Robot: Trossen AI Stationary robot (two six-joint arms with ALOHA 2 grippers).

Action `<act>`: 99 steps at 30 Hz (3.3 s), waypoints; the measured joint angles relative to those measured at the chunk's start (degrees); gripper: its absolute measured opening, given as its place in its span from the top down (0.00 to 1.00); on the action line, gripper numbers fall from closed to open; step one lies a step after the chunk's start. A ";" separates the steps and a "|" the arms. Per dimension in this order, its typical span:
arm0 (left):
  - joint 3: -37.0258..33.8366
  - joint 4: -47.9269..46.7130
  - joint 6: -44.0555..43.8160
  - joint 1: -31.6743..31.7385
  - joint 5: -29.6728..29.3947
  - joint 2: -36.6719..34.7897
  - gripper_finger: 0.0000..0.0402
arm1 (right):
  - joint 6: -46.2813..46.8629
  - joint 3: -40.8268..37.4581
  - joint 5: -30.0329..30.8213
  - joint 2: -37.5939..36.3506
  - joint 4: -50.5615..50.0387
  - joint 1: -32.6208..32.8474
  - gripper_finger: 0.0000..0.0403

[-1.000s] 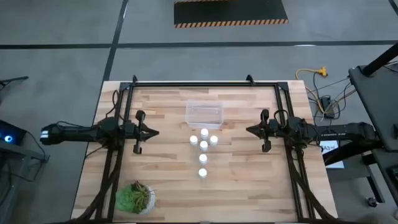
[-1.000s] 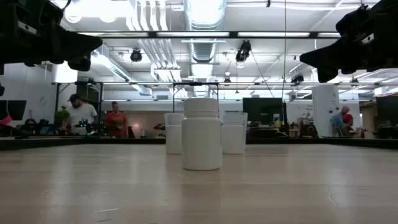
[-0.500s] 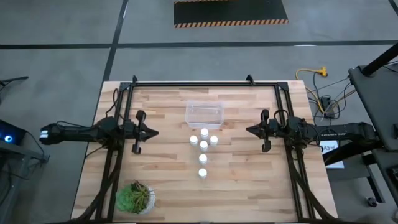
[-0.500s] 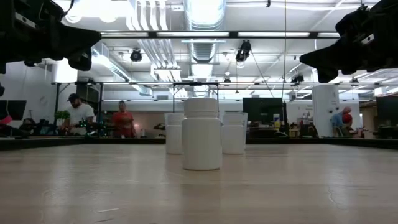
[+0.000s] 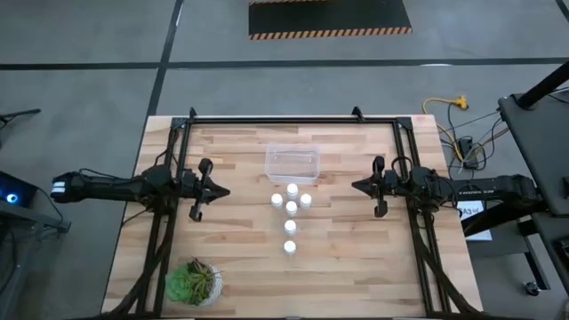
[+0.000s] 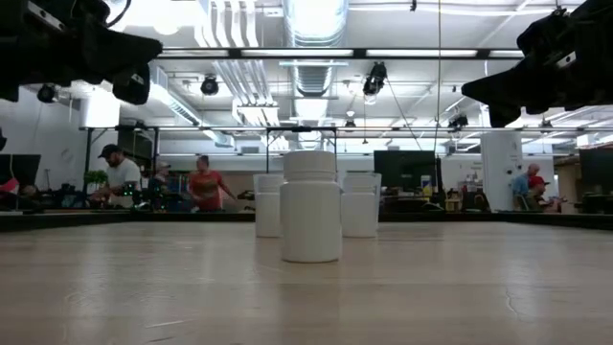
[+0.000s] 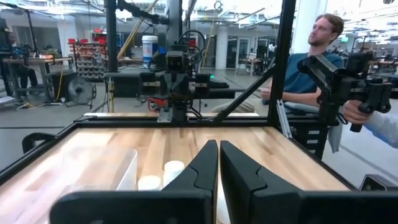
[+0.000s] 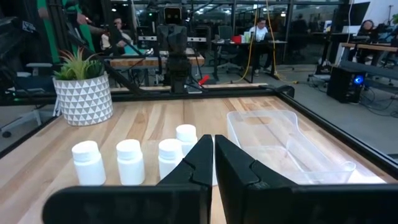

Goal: Pick and place pill bottles into a basket
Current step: Put the white pill bottle into the transparent bin

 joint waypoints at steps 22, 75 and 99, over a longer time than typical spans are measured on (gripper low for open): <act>32.64 -21.76 9.14 0.00 8.33 27.32 0.90 | -0.19 0.02 -0.09 0.00 0.04 0.02 0.98; 118.32 -97.03 18.26 -3.49 7.62 72.34 0.41 | -0.50 0.02 -0.17 -0.01 -0.40 0.02 0.98; 124.16 -103.76 18.09 -12.00 -2.67 82.68 0.41 | -0.37 0.02 -0.17 0.01 -0.46 0.02 0.98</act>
